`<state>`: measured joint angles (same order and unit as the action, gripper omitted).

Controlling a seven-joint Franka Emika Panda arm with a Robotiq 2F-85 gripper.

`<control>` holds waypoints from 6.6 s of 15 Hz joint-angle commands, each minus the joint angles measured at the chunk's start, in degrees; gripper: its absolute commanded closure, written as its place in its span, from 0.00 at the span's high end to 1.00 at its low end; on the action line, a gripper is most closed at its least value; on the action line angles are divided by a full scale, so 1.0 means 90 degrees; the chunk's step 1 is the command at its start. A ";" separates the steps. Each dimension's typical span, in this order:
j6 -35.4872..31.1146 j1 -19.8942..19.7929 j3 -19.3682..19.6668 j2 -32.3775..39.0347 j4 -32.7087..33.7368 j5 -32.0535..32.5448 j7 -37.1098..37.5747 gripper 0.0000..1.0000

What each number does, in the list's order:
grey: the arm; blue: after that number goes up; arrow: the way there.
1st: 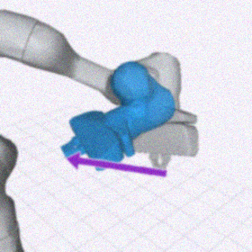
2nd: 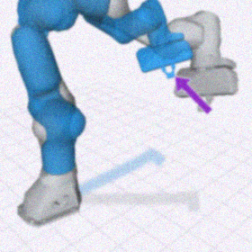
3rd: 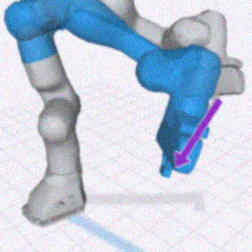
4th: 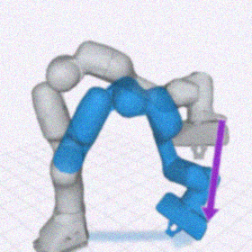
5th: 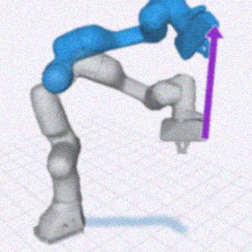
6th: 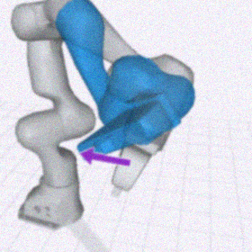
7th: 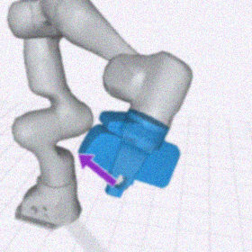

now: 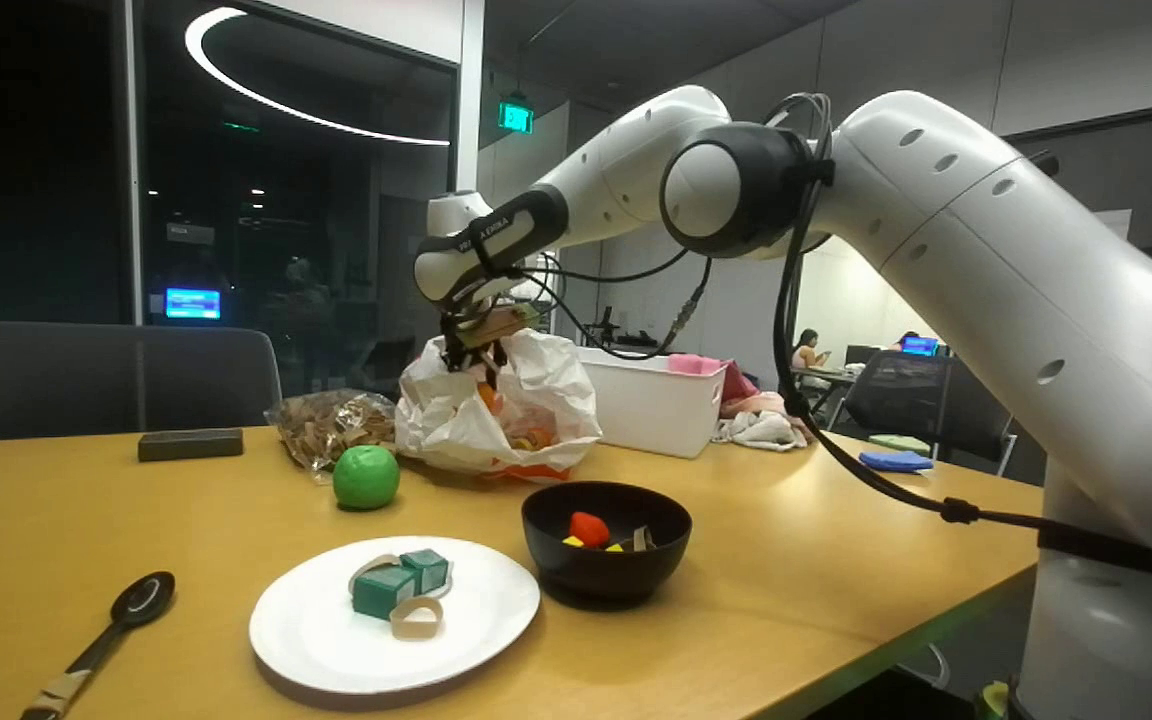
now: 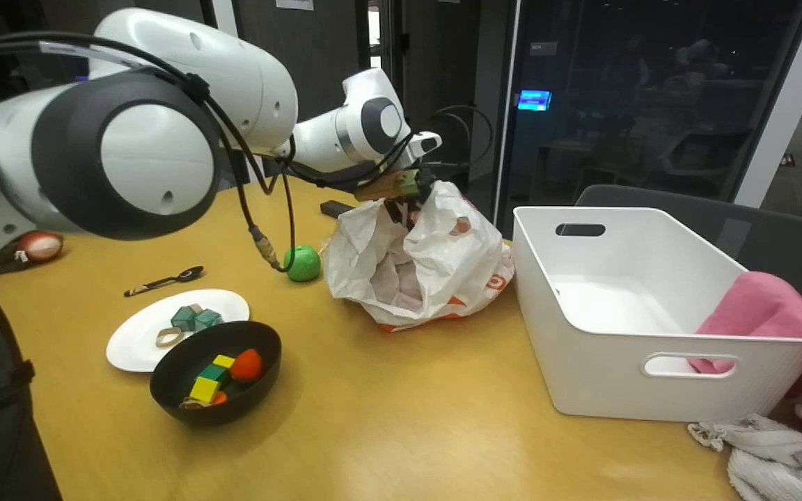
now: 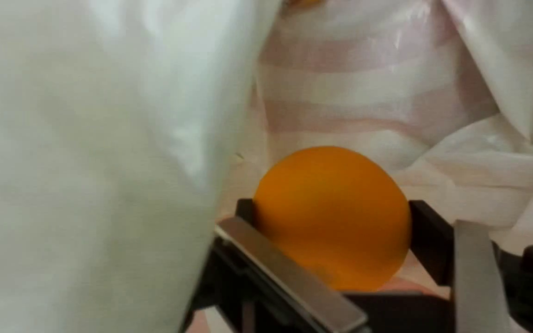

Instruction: Remove the apple, orange and yellow container from the plastic bag.

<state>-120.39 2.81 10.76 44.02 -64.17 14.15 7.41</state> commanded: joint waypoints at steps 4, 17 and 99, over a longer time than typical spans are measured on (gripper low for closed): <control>0.2962 0.0083 -0.0151 -0.0919 -0.0175 0.0123 -0.0176 0.57; 0.3235 -0.0059 -0.1572 -0.3098 -0.2443 -0.1882 -0.2660 0.57; -0.1157 -0.0326 -0.0139 -0.2298 -0.3774 -0.0489 0.1494 1.00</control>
<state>-131.87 0.13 9.11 22.01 -100.63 8.85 19.87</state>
